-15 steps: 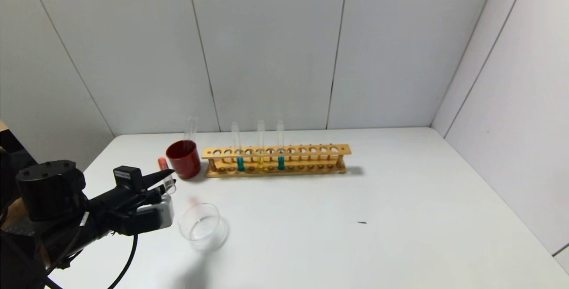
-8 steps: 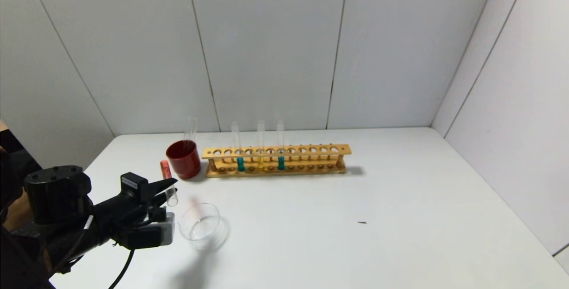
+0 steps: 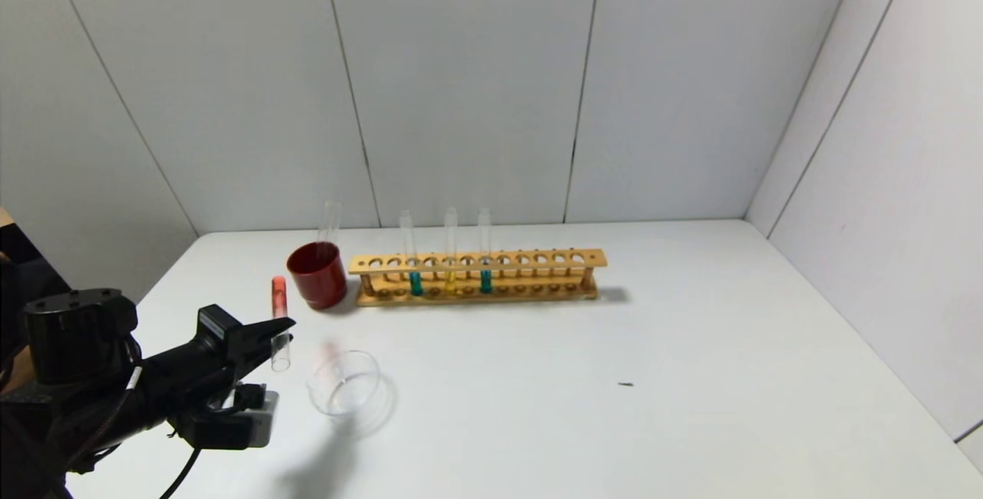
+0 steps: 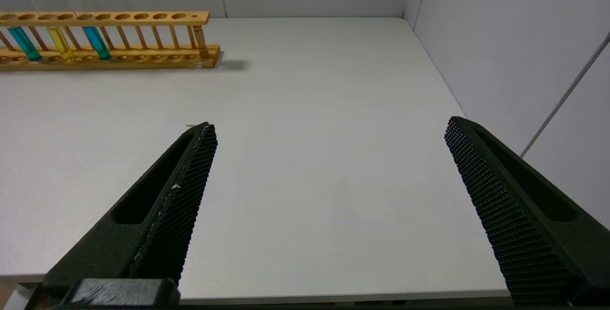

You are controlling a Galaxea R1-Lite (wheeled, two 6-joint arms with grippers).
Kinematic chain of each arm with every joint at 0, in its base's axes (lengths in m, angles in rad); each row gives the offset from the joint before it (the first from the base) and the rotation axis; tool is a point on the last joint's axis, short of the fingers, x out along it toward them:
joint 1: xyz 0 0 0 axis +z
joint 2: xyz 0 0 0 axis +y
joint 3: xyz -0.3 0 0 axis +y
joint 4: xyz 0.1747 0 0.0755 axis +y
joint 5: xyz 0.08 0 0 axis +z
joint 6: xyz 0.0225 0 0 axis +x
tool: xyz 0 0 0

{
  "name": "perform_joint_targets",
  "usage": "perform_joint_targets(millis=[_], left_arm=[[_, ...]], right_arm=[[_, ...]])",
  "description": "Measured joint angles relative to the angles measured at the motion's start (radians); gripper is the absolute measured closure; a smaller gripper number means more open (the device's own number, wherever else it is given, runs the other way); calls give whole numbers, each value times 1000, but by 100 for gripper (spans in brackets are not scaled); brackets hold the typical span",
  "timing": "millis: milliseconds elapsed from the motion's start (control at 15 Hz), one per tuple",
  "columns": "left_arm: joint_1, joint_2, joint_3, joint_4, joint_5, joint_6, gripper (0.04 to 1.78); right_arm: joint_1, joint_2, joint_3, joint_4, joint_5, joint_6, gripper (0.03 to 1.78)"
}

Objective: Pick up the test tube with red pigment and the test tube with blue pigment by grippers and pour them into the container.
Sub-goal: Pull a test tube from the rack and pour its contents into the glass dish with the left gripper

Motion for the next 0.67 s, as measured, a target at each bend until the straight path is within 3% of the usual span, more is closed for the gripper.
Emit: perform_joint_targets(millis=[667], left_arm=[[-79,64,-127,34,52,61,149]], right_arm=[[0,0,0,0,0,0,6]])
